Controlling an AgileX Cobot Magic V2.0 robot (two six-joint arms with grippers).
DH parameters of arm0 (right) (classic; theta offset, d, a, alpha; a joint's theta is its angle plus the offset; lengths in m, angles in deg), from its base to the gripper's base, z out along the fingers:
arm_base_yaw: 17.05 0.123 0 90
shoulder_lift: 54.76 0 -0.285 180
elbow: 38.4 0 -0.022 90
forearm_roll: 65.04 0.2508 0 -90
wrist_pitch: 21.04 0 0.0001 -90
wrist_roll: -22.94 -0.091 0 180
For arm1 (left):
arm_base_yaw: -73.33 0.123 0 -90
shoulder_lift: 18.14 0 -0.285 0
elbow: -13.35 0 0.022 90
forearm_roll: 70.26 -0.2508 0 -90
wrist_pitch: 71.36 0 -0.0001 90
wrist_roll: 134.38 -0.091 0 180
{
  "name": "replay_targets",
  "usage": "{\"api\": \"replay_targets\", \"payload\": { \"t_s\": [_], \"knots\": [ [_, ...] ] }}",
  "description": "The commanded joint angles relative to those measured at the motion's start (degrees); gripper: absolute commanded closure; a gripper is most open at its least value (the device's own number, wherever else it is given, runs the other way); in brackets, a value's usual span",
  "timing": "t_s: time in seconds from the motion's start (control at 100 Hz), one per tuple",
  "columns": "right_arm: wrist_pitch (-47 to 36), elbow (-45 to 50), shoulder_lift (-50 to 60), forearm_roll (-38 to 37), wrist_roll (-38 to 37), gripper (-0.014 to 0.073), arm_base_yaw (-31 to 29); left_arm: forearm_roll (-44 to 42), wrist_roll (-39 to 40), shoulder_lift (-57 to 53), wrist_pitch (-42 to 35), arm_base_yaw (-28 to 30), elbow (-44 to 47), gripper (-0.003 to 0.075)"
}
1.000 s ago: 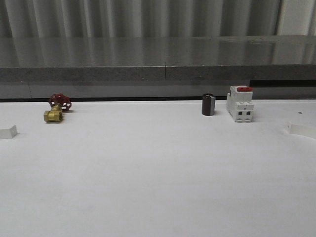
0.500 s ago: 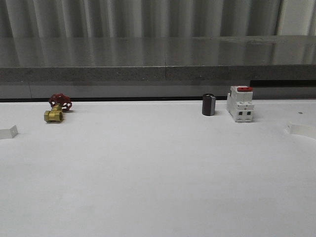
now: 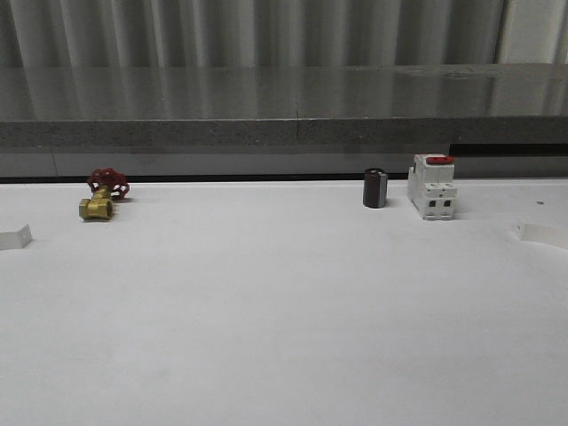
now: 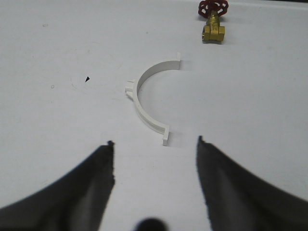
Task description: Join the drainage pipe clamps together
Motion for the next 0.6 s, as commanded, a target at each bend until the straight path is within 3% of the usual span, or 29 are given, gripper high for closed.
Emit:
{"api": "replay_targets", "payload": {
  "t_s": [0.0, 0.22, 0.42, 0.59],
  "knots": [
    [-4.65, -0.9, 0.79, 0.02, 0.25, 0.066, -0.06, 0.09, -0.09, 5.44, -4.71, -0.13, -4.59, 0.0133],
    [-4.65, -0.9, 0.79, 0.02, 0.25, 0.066, -0.06, -0.9, -0.09, 23.13, 2.48, 0.12, -14.9, 0.0177],
    [-4.65, -0.9, 0.79, 0.02, 0.25, 0.066, -0.06, -2.51, -0.09, 39.64, 12.64, 1.85, -27.52, 0.0178],
    [-4.65, -0.9, 0.79, 0.02, 0.25, 0.066, -0.06, -2.51, -0.93, 51.67, 16.42, 1.86, -36.04, 0.0178]
  ]
}}
